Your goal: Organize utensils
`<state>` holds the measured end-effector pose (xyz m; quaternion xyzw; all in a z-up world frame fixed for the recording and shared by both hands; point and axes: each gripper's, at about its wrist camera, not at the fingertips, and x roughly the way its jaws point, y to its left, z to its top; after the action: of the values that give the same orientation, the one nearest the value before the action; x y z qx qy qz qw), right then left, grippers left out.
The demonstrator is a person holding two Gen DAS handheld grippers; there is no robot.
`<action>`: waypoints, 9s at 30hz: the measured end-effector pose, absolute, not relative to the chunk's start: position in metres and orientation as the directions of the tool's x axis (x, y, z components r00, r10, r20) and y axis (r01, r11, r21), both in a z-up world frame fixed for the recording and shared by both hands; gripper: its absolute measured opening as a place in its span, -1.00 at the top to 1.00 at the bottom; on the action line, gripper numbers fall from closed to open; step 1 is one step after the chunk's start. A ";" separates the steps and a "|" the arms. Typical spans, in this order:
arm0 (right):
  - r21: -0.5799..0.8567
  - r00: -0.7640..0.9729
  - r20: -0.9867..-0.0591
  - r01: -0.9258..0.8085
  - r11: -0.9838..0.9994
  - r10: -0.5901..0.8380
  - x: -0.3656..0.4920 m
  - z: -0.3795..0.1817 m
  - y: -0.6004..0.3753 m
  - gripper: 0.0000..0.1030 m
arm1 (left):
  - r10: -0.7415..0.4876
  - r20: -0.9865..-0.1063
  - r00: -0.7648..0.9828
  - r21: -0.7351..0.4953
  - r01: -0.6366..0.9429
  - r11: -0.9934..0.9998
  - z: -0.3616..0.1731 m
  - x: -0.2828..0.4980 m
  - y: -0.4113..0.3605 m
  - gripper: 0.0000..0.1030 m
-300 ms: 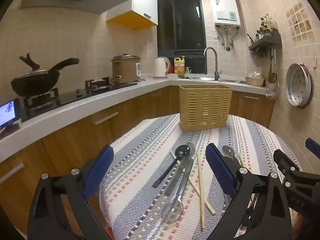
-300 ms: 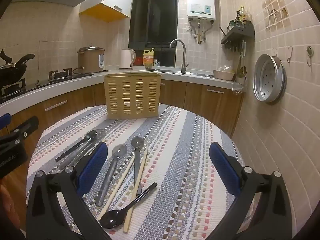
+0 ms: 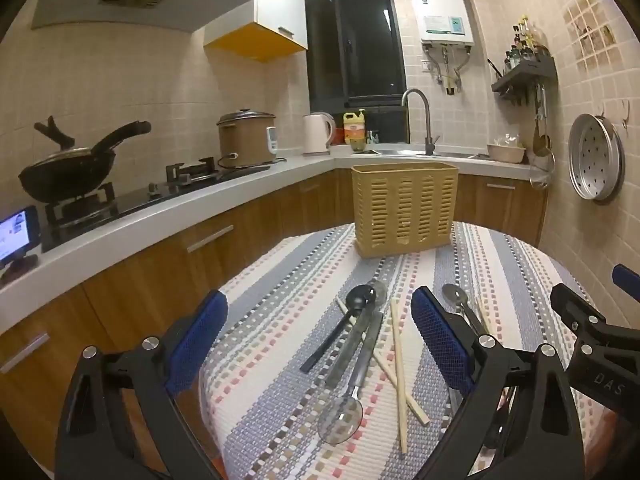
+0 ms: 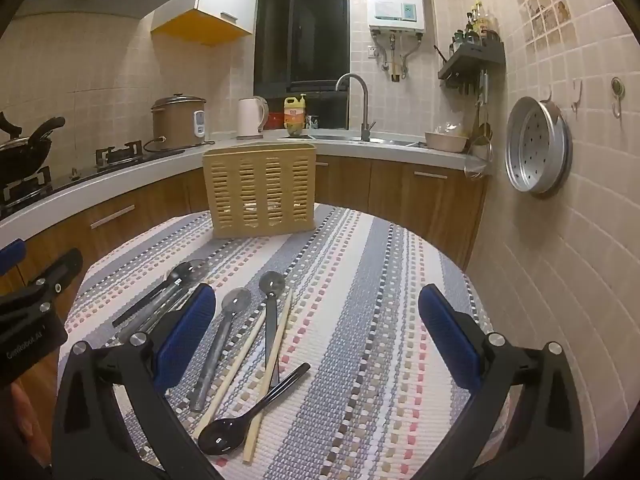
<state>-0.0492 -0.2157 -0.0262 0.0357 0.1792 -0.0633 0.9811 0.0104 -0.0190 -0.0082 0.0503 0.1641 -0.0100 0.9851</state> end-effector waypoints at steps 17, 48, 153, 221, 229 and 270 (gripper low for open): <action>0.043 0.922 -0.373 0.132 0.990 -0.107 -0.048 -0.026 -0.210 -0.88 | -0.013 -0.344 0.939 0.080 0.043 0.996 -0.008 -0.003 -0.009 -0.75; 0.025 0.926 -0.354 0.150 0.988 -0.132 -0.049 -0.027 -0.211 -0.88 | 0.006 -0.333 0.943 0.093 0.026 0.995 -0.016 -0.003 -0.012 -0.76; 0.246 0.419 -0.856 -0.184 0.952 0.303 0.179 -0.042 -0.213 0.98 | -0.394 -0.760 0.517 -0.261 0.312 0.913 -0.012 0.196 0.036 0.91; 0.172 0.387 -0.875 -0.311 0.935 0.290 0.197 -0.036 -0.163 0.82 | -0.246 -0.821 0.514 -0.120 0.267 0.956 -0.027 0.238 0.026 0.92; 0.202 0.729 -0.581 -0.301 0.932 0.362 0.167 0.053 -0.192 0.82 | -0.381 -0.441 0.812 -0.227 0.310 0.923 0.076 0.203 0.021 0.92; 0.250 0.933 -0.310 -0.107 0.962 0.184 0.301 0.036 -0.261 0.79 | -0.376 -0.264 0.888 -0.278 0.304 0.911 0.041 0.312 -0.032 0.43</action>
<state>0.3010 -0.2608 0.0356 0.1154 0.1674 0.0746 0.9763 0.3115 -0.0316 0.0407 -0.1154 0.1578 -0.1762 0.9647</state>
